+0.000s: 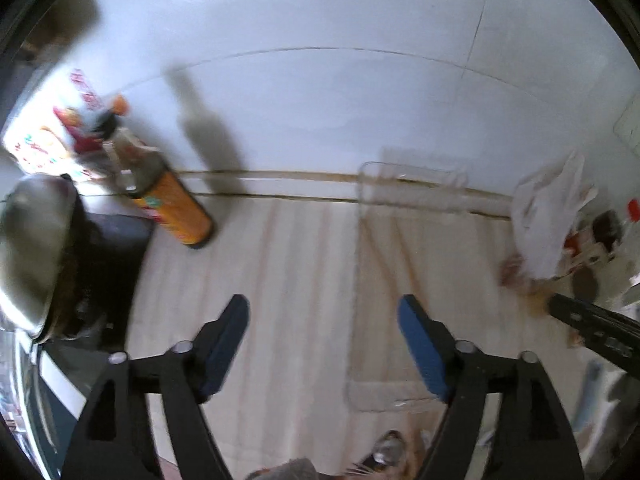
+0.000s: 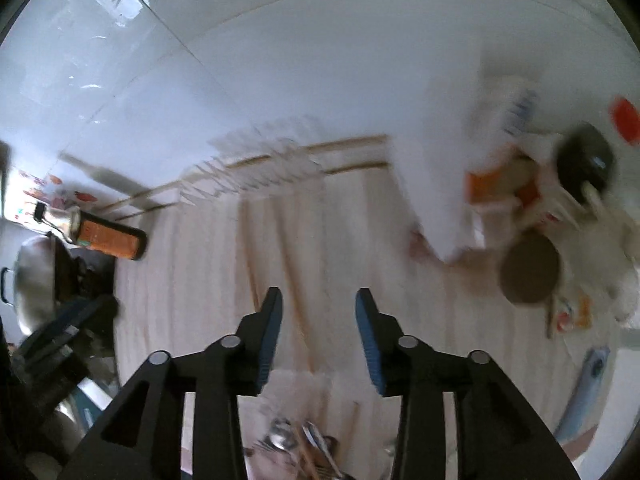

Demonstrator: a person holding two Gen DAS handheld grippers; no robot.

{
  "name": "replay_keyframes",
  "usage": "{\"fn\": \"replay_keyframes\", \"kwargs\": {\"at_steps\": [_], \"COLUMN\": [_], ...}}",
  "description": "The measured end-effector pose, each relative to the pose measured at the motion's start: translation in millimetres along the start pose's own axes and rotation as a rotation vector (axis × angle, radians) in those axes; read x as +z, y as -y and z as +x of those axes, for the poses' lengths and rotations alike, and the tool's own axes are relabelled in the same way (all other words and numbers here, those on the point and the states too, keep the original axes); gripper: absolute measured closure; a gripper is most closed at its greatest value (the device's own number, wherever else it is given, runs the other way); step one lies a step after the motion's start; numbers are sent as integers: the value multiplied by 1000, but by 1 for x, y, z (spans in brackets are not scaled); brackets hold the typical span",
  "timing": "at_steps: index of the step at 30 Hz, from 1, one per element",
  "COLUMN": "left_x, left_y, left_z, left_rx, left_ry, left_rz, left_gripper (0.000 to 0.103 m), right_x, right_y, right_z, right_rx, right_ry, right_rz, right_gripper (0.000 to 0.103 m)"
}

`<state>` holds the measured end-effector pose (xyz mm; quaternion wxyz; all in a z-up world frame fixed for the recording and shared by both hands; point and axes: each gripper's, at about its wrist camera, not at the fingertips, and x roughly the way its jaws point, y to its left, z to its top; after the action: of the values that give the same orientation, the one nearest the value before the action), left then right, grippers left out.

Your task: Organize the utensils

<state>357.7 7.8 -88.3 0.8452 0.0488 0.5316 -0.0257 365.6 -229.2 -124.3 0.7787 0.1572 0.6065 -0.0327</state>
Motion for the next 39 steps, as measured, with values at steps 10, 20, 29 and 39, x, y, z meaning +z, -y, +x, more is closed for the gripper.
{"fn": "replay_keyframes", "kwargs": {"at_steps": [10,20,29,39], "left_x": [-103,-194,-232,-244], "left_y": [-14,-6,23,76], "left_z": [33,68,80,87], "left_rx": [66,112,14,-98], "left_ry": [-108,-279,-360,-358], "left_rz": [15,65,103,232], "left_gripper": [0,0,8,64], "right_x": [-127,-213,-230,-214], "right_y": [43,34,20,90], "right_z": [14,95,107,78], "right_rx": [-47,-52,-105,-154], "right_ry": [-33,-280,-257,-179], "right_rz": [44,-38,-114,91], "right_gripper": [49,50,97,96]}}
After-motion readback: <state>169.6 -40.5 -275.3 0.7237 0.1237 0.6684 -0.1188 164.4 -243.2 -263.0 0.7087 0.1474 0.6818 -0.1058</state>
